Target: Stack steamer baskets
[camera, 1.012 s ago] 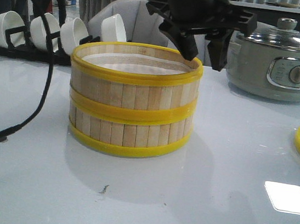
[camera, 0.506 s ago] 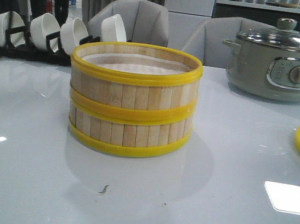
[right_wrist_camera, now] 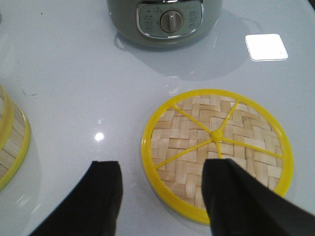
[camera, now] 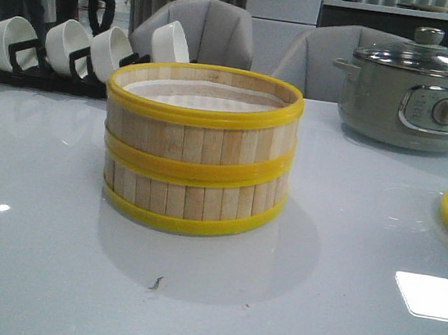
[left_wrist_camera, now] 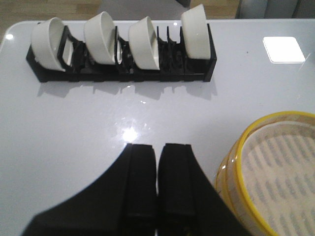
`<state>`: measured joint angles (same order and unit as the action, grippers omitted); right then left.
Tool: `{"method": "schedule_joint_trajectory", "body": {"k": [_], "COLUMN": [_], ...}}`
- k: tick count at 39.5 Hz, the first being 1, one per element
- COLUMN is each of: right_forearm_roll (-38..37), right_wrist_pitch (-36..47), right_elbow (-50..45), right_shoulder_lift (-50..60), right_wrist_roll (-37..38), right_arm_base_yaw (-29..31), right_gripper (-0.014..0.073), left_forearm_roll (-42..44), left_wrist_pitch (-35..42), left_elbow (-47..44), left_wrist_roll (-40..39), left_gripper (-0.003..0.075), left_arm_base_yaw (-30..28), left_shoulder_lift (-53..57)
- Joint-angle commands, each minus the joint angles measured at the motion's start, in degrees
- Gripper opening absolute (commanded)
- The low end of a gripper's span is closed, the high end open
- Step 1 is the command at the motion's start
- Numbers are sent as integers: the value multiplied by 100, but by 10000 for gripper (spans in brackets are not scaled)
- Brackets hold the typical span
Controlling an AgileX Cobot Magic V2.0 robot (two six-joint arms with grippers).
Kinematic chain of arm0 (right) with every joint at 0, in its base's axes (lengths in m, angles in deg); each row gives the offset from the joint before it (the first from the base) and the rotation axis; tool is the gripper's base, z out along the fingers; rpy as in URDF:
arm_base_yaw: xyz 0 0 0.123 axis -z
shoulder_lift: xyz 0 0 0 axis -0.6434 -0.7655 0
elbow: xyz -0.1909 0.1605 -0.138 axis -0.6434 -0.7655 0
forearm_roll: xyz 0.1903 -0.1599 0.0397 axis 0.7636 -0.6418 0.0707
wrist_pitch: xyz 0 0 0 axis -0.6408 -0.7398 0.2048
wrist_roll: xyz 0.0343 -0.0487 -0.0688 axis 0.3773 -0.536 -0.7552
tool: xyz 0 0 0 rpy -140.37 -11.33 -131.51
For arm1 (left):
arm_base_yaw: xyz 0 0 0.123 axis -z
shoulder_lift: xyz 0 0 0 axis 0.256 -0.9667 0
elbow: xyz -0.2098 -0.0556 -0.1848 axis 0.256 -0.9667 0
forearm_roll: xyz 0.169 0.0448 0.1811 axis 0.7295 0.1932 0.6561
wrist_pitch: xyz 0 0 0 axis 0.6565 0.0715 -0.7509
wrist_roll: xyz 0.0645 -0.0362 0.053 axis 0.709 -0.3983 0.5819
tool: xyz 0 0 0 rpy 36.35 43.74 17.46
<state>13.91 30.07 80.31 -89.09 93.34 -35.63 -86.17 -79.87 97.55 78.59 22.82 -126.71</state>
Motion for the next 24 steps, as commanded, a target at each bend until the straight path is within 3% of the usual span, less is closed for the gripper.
{"method": "schedule_joint_trajectory", "body": {"k": [1, 11, 24], "right_forearm_roll": [-18, -13, -13], "right_wrist_pitch": [430, 436, 436], "right_elbow": [211, 211, 211], "right_shoulder_lift": [38, 38, 38], "right_wrist_roll": [-17, -17, -17], "right_arm_base_yaw": [13, 13, 13], "right_gripper": [477, 477, 477], "left_forearm_roll": [-100, -100, -277], "left_wrist_pitch": [969, 2172, 2797], "left_elbow": [-994, -3780, -5781], "left_wrist_roll": [-49, -62, -76], "left_gripper": [86, 86, 86], "left_arm_base_yaw": [-108, -122, -111], "left_shoulder_lift": [979, 2915, 4180]}}
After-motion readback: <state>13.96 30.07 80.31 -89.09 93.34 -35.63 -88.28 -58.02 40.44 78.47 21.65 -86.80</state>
